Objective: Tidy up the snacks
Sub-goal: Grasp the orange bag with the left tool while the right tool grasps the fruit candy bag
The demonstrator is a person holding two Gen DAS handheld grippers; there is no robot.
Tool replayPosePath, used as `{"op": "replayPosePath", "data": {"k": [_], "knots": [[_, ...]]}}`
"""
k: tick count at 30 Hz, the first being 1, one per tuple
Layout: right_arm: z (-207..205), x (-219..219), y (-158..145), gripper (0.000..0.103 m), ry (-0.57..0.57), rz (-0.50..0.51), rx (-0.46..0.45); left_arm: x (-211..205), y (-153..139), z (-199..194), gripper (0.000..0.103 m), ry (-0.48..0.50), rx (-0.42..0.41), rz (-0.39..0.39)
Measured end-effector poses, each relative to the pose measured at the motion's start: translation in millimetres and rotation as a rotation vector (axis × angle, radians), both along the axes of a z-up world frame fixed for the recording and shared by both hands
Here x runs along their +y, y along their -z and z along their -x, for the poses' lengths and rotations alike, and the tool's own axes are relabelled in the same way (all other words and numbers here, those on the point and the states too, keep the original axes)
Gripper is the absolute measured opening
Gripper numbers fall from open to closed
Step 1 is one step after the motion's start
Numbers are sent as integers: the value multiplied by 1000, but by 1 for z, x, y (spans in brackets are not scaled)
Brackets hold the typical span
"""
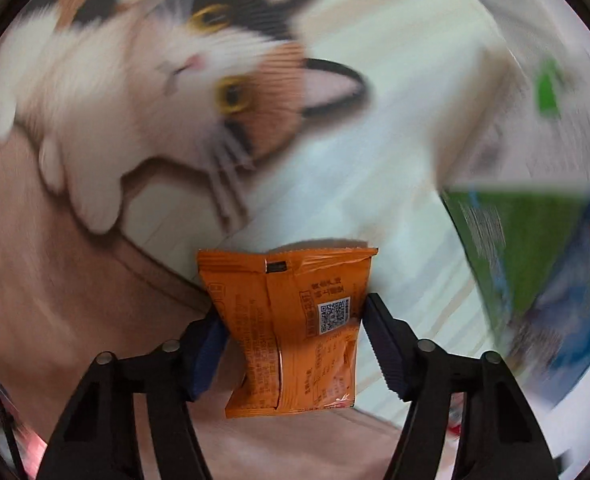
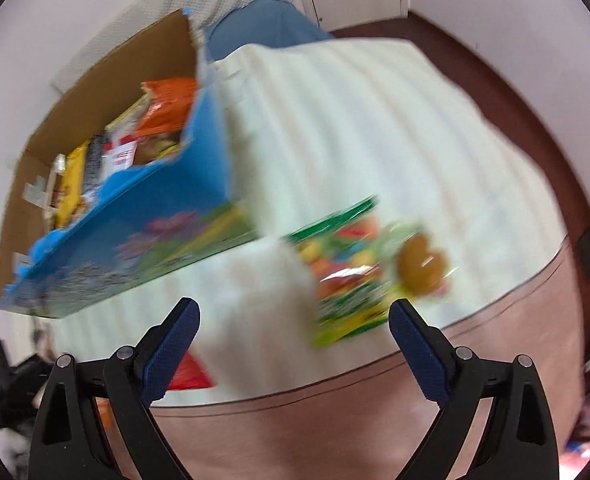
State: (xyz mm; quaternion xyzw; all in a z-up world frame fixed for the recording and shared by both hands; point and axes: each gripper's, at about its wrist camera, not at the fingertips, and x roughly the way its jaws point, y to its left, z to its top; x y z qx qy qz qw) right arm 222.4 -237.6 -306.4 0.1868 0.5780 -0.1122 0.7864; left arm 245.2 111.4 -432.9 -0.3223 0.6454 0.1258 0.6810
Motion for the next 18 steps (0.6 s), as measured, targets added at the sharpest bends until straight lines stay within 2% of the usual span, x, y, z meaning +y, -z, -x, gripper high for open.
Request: {"op": "replayPosePath", "data": {"k": [3,8,10,12,18], "knots": [[-6,-17,9,97,-22,63,19,-35,-8,3,62,207,-21,-122],[-20,-26,32,94,-79,84,57,-96,-4,24,62,483,-14,-244],[-25,-21,38,86,-121,108,55,-113,1,35,62,556,-4,-272],[-31,-12,48,60,-169,135,82,-124,6,44,62,599,8,-288],[-24,-7,68,54,-211,120,123,-140,17,65,62,658,29,-297]]}}
